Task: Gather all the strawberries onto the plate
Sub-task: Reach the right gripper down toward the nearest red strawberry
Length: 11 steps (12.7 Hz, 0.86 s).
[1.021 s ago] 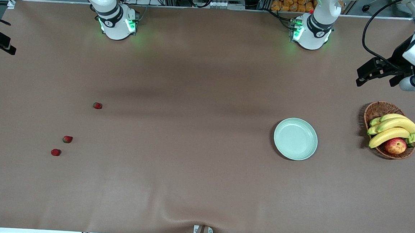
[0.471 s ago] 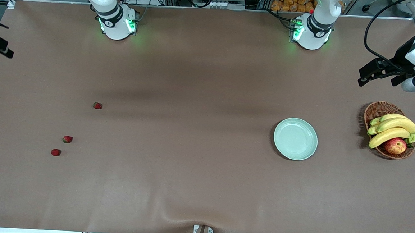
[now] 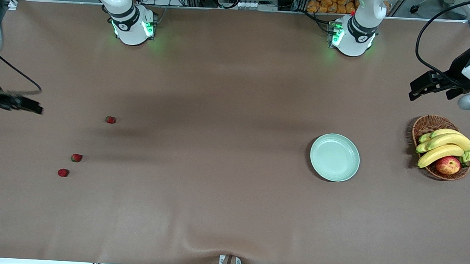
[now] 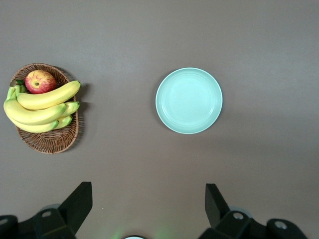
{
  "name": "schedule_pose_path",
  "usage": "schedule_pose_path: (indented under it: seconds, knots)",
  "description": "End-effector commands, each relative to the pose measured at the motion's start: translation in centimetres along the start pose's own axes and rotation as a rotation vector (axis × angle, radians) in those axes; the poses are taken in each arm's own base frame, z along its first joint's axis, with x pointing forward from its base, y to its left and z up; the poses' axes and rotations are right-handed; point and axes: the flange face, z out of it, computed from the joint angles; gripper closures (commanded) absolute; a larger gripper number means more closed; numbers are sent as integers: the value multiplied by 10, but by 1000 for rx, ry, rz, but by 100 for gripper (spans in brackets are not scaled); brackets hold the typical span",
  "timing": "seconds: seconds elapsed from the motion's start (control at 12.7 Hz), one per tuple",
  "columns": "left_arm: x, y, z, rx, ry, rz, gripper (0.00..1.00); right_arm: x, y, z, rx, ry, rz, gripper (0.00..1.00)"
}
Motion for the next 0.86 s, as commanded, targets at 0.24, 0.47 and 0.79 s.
schedule_pose_path:
  seconds: [0.24,0.47,0.79]
  knots:
    - [0,-2,8,21,-1,14,0,14,-6,158,3,-131,1,0]
    - [0,-1,18,24,-13,18,0,18,-26,212,-13,-175,-26,0]
    - [0,1,28,24,-15,19,0,18,-50,262,-32,-261,-60,0]
